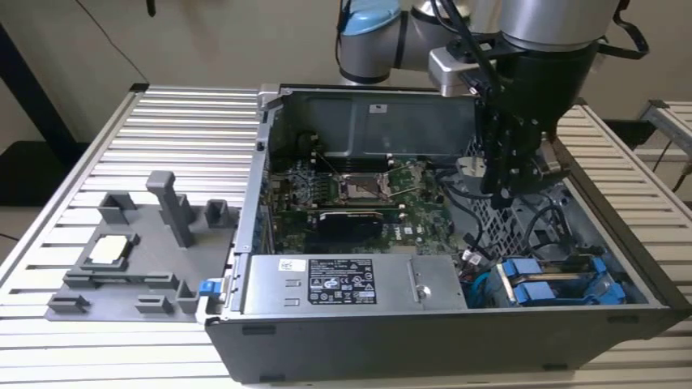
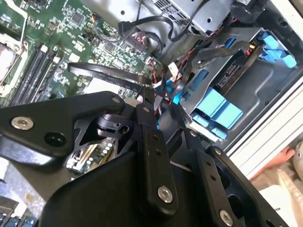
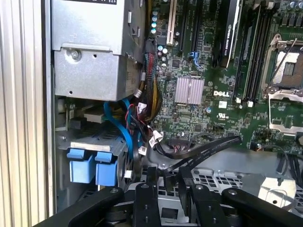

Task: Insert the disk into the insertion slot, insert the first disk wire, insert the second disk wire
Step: 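Insert the first disk wire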

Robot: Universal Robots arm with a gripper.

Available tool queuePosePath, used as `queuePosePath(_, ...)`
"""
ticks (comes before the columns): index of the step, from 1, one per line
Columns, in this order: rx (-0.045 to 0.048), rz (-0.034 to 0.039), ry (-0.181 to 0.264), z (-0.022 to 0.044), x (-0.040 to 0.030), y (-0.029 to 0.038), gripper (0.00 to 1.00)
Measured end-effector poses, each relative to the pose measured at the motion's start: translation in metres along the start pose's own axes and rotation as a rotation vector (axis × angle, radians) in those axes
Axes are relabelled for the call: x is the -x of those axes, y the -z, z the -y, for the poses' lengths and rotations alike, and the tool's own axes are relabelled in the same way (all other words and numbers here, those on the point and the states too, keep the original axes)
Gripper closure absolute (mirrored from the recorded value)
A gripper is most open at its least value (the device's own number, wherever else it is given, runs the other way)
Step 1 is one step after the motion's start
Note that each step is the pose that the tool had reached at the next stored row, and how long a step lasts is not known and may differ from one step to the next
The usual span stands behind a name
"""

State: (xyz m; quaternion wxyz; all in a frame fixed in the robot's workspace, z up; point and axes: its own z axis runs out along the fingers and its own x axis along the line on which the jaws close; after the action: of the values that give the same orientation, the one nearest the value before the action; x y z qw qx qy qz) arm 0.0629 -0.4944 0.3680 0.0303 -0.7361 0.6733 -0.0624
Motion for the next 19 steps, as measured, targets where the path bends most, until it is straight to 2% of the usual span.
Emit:
queuePosePath(8, -0.0001, 0.0000, 0.000, -0.0001, 0.0000, -0.0002, 0.67)
queuePosePath(10, -0.0001, 0.0001, 0.000, -0.0001, 0.0000, -0.0003, 0.69)
queuePosePath(11, -0.0001, 0.0001, 0.000, -0.0001, 0.0000, -0.0003, 0.76)
queuePosePath(15, -0.0001, 0.0000, 0.000, -0.0001, 0.0000, -0.0003, 0.76)
queuePosePath(19, -0.0001, 0.0001, 0.000, -0.0001, 0.0000, -0.0004, 0.84)
